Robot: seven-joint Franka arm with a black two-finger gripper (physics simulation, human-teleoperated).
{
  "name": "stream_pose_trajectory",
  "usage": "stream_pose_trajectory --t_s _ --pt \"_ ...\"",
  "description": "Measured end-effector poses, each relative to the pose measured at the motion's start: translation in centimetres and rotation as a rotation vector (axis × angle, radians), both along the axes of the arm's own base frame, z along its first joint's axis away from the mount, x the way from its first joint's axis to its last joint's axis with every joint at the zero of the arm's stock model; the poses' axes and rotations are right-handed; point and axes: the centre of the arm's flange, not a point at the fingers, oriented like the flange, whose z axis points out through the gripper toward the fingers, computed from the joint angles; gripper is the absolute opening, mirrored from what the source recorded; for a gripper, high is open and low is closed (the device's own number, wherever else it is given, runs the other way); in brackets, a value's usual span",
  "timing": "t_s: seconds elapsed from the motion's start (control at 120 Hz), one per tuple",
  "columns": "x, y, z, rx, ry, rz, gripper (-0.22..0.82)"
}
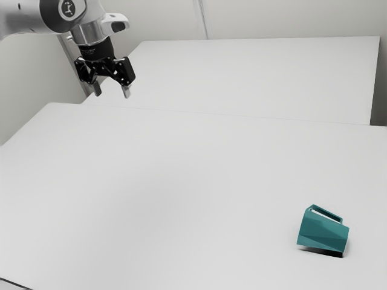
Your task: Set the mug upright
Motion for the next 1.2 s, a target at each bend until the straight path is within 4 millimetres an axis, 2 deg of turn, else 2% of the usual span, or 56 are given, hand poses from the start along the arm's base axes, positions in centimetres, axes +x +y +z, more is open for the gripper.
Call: stream_pose_trajectory --t_s 0.133,0.2,0.433,0.55,0.65,0.833,1.025,1.125,1.2 --pt "-0.1 -0.1 0.1 -0.001 -0.004 -0.002 0.58" --pt "-0.4 -0.3 -0.6 -0.014 -0.002 -0.004 0.58" --pt "-1.2 -1.9 -5.2 -0.202 -0.033 -0.053 0.58" --pt "-1.1 -3.4 -9.0 -0.356 -0.051 -0.093 0.58" --pt "-1.3 -5.0 -11.8 -0.476 -0.075 -0.135 0.58" --pt "-2.3 -9.5 -16.0 -0.621 -0.104 -0.230 0.58" --pt "-4.0 -11.9 -20.7 -0.727 -0.111 -0.263 0.58" --pt "-5.0 -14.0 -22.3 -0.773 -0.121 -0.293 0.58" --pt "-5.6 -15.7 -22.5 -0.793 -0.134 -0.328 0.57"
